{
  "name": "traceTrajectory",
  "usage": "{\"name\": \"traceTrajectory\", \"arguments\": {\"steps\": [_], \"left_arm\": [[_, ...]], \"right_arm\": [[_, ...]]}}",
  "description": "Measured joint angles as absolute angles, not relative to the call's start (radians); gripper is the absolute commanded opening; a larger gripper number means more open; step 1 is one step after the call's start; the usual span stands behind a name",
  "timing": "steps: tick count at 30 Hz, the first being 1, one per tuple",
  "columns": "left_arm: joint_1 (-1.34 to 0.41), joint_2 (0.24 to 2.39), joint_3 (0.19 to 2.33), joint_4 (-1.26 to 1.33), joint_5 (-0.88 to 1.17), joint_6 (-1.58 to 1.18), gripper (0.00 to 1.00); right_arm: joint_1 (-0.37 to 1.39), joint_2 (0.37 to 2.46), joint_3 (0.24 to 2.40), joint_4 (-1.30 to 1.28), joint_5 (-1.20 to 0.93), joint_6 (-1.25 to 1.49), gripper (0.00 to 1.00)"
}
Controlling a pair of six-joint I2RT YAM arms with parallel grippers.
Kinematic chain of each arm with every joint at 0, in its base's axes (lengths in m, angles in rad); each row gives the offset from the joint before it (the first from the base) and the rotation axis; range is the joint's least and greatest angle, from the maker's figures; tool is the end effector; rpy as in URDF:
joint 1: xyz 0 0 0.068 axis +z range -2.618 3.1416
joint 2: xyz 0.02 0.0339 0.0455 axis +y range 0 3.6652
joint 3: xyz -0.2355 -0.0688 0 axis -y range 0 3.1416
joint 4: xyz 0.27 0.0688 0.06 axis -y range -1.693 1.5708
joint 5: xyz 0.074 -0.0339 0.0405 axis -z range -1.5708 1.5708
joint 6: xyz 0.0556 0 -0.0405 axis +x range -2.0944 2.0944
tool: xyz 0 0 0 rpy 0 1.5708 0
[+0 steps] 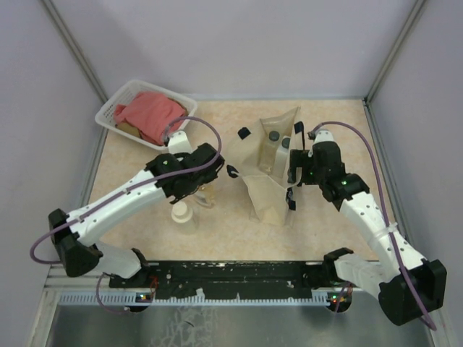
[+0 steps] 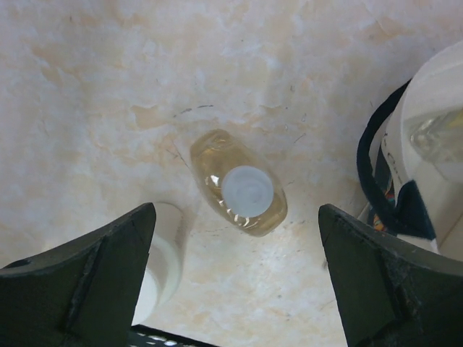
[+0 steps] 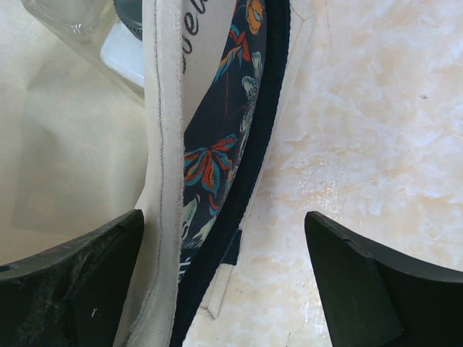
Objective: Place the personal care products into the canvas bag
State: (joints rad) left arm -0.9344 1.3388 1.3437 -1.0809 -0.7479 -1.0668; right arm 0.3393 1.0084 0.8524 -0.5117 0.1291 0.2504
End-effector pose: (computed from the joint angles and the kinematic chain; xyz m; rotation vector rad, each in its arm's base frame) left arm 0.2028 -0.2108 0.3030 -0.3732 2.2412 -0.0018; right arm 0.2588 0.0837 0.2501 -0.0293 2.2376 0.1769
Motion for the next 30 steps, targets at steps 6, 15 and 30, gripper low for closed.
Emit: {"name": "traceTrajectory", "arguments": {"steps": [6, 15, 30], "left_arm": [[-0.934, 1.513, 1.431, -1.182, -0.741, -1.354, 0.99], [-0.934, 1.572, 1.435, -1.289, -0.742, -1.663, 0.99], [-0.904, 1.576, 1.296, -1.131, -0.729, -1.735, 0.66]], "right_arm": [[0.339, 1.003, 0.852, -0.513, 0.130, 0.243, 0.93], [0.339, 0.997, 0.852, -0.515, 0.130, 0.236, 0.93], [0.339, 0.997, 0.852, -0.516, 0.130, 0.235, 0.93]]}}
